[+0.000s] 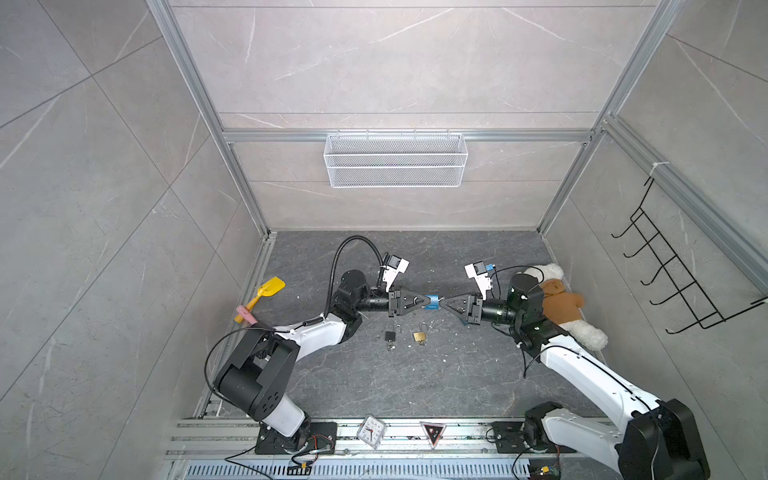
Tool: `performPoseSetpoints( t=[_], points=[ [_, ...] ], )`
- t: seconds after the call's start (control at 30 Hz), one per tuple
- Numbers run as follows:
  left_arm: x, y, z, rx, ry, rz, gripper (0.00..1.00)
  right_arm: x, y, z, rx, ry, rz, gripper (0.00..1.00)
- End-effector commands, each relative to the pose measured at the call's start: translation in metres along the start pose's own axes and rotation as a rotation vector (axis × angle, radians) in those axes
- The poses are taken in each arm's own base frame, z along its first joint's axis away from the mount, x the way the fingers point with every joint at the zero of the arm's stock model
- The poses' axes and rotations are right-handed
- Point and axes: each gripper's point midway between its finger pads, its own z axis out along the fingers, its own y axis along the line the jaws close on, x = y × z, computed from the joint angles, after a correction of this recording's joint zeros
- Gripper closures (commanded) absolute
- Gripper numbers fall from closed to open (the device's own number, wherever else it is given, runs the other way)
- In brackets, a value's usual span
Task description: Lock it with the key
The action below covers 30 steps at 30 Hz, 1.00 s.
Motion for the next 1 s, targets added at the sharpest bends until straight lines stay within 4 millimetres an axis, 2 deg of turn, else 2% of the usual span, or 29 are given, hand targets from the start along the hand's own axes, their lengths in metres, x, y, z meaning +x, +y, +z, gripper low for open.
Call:
performPoseSetpoints(
  t=[0.0,0.1,0.37,0.97],
  points=[
    [-0.008,-0.013,0.001,0.061,0.001,0.064,1.00,-0.004,0.018,-0.004,-0.054,-0.016,-0.058,0.95],
    [-0.007,-0.012,0.001,0.071,0.007,0.059,1.00,-0.002,0.021,-0.006,-0.072,-0.018,-0.062,1.00],
    [-0.012,-0.007,-0.006,0.051,-0.014,0.047,1.00,0.005,0.025,-0.008,-0.096,-0.010,-0.065,1.00],
    [-0.018,0.006,-0.022,0.022,-0.052,0.026,1.00,-0.007,0.007,-0.015,-0.063,-0.079,-0.031,1.00]
  ],
)
